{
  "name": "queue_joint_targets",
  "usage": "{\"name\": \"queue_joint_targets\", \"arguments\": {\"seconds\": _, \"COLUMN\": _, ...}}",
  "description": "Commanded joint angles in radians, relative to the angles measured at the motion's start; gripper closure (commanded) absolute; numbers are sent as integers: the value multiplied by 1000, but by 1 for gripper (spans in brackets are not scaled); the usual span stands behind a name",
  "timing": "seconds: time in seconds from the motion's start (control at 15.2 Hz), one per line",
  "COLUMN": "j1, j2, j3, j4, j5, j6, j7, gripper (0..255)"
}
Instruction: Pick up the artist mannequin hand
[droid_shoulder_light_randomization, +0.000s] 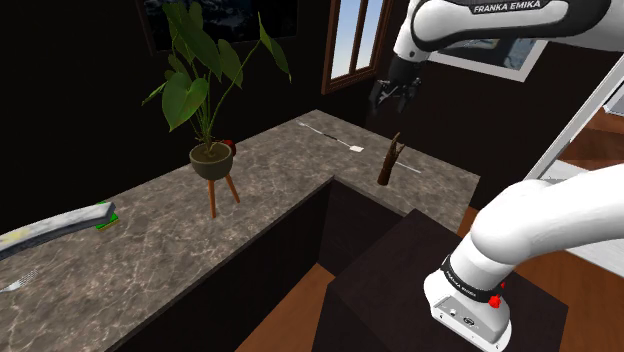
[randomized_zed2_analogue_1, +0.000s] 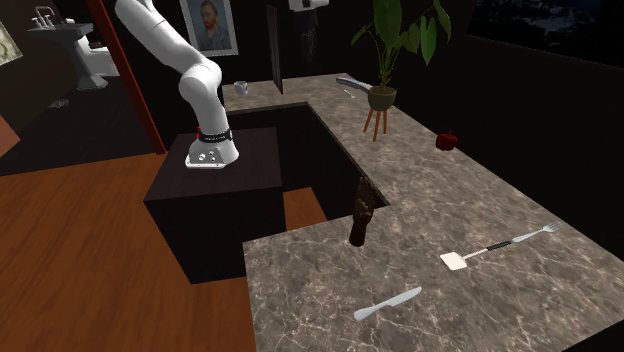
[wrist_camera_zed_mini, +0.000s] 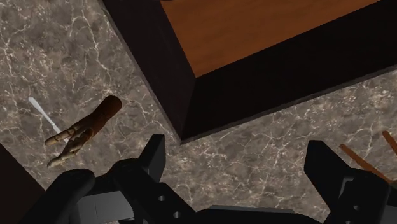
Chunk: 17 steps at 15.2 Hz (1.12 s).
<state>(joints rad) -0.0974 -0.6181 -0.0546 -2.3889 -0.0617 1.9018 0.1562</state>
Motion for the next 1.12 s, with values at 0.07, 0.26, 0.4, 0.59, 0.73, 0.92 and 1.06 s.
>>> {"name": "queue_joint_targets", "arguments": {"seconds": 0.07, "j1": -33, "j2": 98, "j3": -20, "j4": 26, "j5": -7, "j6": 72, "j7": 40, "gripper": 0}}
{"name": "queue_joint_targets", "arguments": {"seconds": 0.26, "j1": -62, "j2": 195, "j3": -41, "j4": 60, "j5": -10, "j6": 133, "j7": 79, "gripper": 0}}
{"name": "queue_joint_targets", "arguments": {"seconds": 0.4, "j1": -80, "j2": 260, "j3": -56, "j4": 86, "j5": -10, "j6": 170, "j7": 104, "gripper": 0}}
{"name": "queue_joint_targets", "arguments": {"seconds": 0.59, "j1": -105, "j2": 356, "j3": -79, "j4": 131, "j5": -7, "j6": 219, "j7": 140, "gripper": 0}}
{"name": "queue_joint_targets", "arguments": {"seconds": 0.73, "j1": -121, "j2": 419, "j3": -96, "j4": 163, "j5": -2, "j6": 248, "j7": 161, "gripper": 0}}
{"name": "queue_joint_targets", "arguments": {"seconds": 0.92, "j1": -145, "j2": 512, "j3": -122, "j4": 215, "j5": 11, "j6": 286, "j7": 191, "gripper": 0}}
{"name": "queue_joint_targets", "arguments": {"seconds": 1.06, "j1": -161, "j2": 574, "j3": -139, "j4": 252, "j5": 24, "j6": 308, "j7": 209, "gripper": 0}}
